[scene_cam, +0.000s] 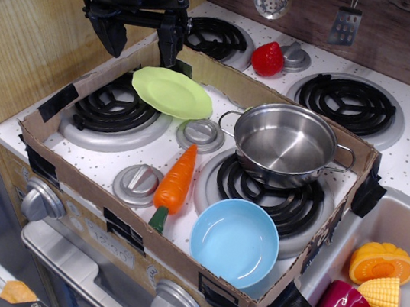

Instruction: Put carrot on plate

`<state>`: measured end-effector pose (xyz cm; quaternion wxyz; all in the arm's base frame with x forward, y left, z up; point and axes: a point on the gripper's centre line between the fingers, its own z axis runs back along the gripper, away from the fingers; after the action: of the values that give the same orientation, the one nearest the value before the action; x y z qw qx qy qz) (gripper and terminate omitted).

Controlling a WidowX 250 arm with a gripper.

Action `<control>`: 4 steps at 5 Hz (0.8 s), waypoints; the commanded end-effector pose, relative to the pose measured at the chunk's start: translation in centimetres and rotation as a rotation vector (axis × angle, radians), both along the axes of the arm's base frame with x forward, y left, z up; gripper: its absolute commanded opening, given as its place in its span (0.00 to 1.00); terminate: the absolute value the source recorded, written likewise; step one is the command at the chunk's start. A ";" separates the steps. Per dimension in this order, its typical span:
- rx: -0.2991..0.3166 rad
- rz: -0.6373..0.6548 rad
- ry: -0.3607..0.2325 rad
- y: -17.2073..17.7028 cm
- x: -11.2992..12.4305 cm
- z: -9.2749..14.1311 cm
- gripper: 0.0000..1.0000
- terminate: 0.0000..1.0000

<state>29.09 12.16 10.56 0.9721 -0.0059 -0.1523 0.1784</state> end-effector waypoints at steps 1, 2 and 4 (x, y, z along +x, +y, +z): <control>0.000 0.000 0.000 0.0 0.0 0.0 1.00 0.00; 0.019 0.043 -0.004 -1.8 -0.7 0.3 1.00 0.00; 0.044 0.115 -0.027 -5.8 -1.0 0.3 1.00 0.00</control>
<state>27.65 6.02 9.60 0.9615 0.0209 -0.1442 0.2330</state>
